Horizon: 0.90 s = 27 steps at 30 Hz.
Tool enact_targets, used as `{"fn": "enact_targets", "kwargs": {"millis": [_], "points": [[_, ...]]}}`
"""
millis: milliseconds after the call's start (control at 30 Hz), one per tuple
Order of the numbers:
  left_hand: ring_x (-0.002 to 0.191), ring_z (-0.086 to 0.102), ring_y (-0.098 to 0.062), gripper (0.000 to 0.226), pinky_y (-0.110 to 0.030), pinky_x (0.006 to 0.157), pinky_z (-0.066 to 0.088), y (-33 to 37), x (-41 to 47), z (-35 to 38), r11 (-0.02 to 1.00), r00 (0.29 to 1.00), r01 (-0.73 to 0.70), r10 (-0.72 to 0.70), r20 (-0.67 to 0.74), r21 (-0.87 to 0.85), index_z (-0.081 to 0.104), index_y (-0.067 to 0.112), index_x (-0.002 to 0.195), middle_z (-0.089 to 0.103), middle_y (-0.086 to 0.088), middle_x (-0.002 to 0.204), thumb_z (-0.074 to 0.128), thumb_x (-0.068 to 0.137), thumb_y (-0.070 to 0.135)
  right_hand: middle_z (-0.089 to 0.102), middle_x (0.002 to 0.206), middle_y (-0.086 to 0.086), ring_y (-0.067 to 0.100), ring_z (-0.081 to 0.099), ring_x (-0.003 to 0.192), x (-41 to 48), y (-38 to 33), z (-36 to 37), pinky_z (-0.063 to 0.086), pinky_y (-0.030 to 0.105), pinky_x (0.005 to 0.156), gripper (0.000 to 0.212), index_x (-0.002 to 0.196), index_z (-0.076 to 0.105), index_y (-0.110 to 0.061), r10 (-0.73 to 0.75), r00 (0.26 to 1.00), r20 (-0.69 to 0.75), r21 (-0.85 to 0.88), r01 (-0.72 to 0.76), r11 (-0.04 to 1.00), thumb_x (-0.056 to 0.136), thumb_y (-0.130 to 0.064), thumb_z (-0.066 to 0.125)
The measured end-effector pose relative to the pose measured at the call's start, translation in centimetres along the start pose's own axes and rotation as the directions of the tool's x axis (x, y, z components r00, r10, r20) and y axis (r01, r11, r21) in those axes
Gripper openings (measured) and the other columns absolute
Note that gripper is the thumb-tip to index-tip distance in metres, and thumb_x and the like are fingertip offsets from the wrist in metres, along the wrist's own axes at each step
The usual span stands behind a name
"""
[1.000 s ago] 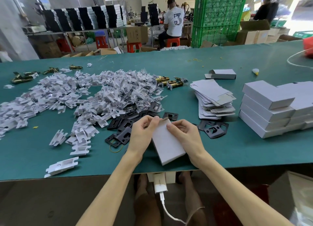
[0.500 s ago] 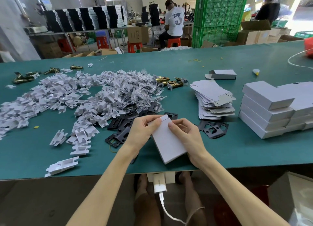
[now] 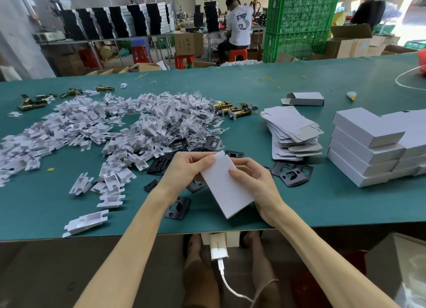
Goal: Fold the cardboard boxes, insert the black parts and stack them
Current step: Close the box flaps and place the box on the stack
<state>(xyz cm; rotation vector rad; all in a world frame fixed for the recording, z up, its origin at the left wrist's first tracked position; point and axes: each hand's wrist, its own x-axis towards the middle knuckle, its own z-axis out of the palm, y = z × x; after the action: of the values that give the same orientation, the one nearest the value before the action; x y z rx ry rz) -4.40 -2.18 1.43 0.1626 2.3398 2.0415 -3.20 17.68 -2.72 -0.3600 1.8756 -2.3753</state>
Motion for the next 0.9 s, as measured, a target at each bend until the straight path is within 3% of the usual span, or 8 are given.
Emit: {"fn": "enact_targets", "kwargs": {"millis": [200, 267, 333, 433, 533, 700, 800, 900], "points": [[0.056, 0.059, 0.005, 0.026, -0.009, 0.051, 0.046, 1.1, 0.1, -0.2, 0.963, 0.992, -0.112, 0.092, 0.092, 0.244, 0.073, 0.006, 0.126, 0.071, 0.020, 0.070, 0.060, 0.105, 0.015, 0.076, 0.108, 0.002, 0.015, 0.071, 0.092, -0.1, 0.1, 0.3, 0.056, 0.025, 0.073, 0.022, 0.109, 0.072, -0.024, -0.020, 0.999, -0.025, -0.040, 0.019, 0.999, 0.090, -0.034, 0.074], [0.070, 0.059, 0.008, 0.030, -0.011, 0.063, 0.046, 1.0, -0.2, 0.5, 0.931, 0.984, -0.164, 0.129, 0.126, 0.327, 0.070, 0.006, 0.131, 0.075, 0.016, 0.089, 0.056, 0.107, 0.016, 0.076, 0.107, 0.002, 0.015, 0.071, 0.091, -0.1, 0.3, 0.3, 0.056, 0.025, 0.072, 0.022, 0.112, 0.071, -0.023, -0.034, 0.998, -0.051, -0.062, 0.031, 0.998, 0.092, -0.034, 0.073], [0.094, 0.062, -0.003, 0.035, -0.022, 0.084, 0.050, 0.5, -0.6, 1.4, 0.903, 0.979, -0.197, 0.157, 0.133, 0.381, 0.063, 0.006, 0.140, 0.074, -0.001, 0.117, 0.053, 0.108, 0.015, 0.077, 0.105, 0.002, 0.013, 0.071, 0.088, -0.1, 0.5, 0.2, 0.055, 0.024, 0.070, 0.021, 0.114, 0.071, -0.019, -0.038, 0.996, -0.082, -0.055, 0.034, 0.998, 0.095, -0.028, 0.071], [0.110, 0.063, -0.017, 0.039, -0.036, 0.101, 0.049, -0.4, -1.1, 2.1, 0.898, 0.980, -0.196, 0.168, 0.104, 0.393, 0.057, 0.008, 0.146, 0.069, -0.009, 0.130, 0.052, 0.108, 0.013, 0.077, 0.103, 0.003, 0.013, 0.071, 0.086, 0.0, 0.7, 0.1, 0.055, 0.023, 0.070, 0.019, 0.114, 0.071, -0.017, -0.032, 0.994, -0.108, -0.046, 0.027, 0.999, 0.096, -0.024, 0.070], [0.117, 0.063, -0.021, 0.037, -0.035, 0.102, 0.047, -0.8, -1.0, 2.2, 0.887, 0.979, -0.205, 0.187, 0.083, 0.414, 0.058, 0.009, 0.146, 0.068, -0.008, 0.131, 0.050, 0.109, 0.011, 0.078, 0.102, 0.004, 0.013, 0.071, 0.085, 0.1, 0.7, 0.1, 0.056, 0.023, 0.069, 0.018, 0.112, 0.072, -0.018, -0.031, 0.994, -0.105, -0.038, 0.027, 0.999, 0.095, -0.024, 0.070], [0.110, 0.065, -0.016, 0.031, -0.029, 0.096, 0.051, -0.9, -0.7, 3.4, 0.924, 0.976, -0.174, 0.208, -0.067, 0.342, 0.069, 0.008, 0.133, 0.072, -0.006, 0.122, 0.054, 0.105, 0.003, 0.078, 0.102, 0.003, 0.011, 0.071, 0.086, 0.3, 0.8, 0.1, 0.055, 0.022, 0.070, 0.016, 0.112, 0.071, -0.018, -0.039, 0.991, -0.125, -0.050, 0.033, 0.998, 0.097, -0.023, 0.069], [0.101, 0.067, -0.013, 0.029, -0.024, 0.088, 0.052, -0.8, 0.1, 3.7, 0.943, 0.971, -0.154, 0.199, -0.130, 0.295, 0.076, 0.008, 0.121, 0.076, -0.004, 0.114, 0.055, 0.103, 0.000, 0.077, 0.106, -0.003, 0.006, 0.070, 0.092, 0.5, 1.0, 0.3, 0.052, 0.019, 0.076, 0.017, 0.113, 0.072, -0.018, -0.073, 0.983, -0.167, -0.118, 0.054, 0.992, 0.097, -0.022, 0.068], [0.098, 0.071, -0.014, 0.026, -0.026, 0.089, 0.054, -1.2, 0.6, 3.4, 0.970, 0.952, -0.105, 0.162, -0.259, 0.218, 0.078, 0.008, 0.111, 0.078, -0.002, 0.106, 0.056, 0.101, -0.002, 0.075, 0.112, -0.008, 0.001, 0.068, 0.101, 0.6, 0.8, 0.4, 0.050, 0.017, 0.084, 0.027, 0.122, 0.070, -0.017, -0.099, 0.983, -0.156, -0.229, 0.062, 0.971, 0.097, -0.026, 0.068]]}}
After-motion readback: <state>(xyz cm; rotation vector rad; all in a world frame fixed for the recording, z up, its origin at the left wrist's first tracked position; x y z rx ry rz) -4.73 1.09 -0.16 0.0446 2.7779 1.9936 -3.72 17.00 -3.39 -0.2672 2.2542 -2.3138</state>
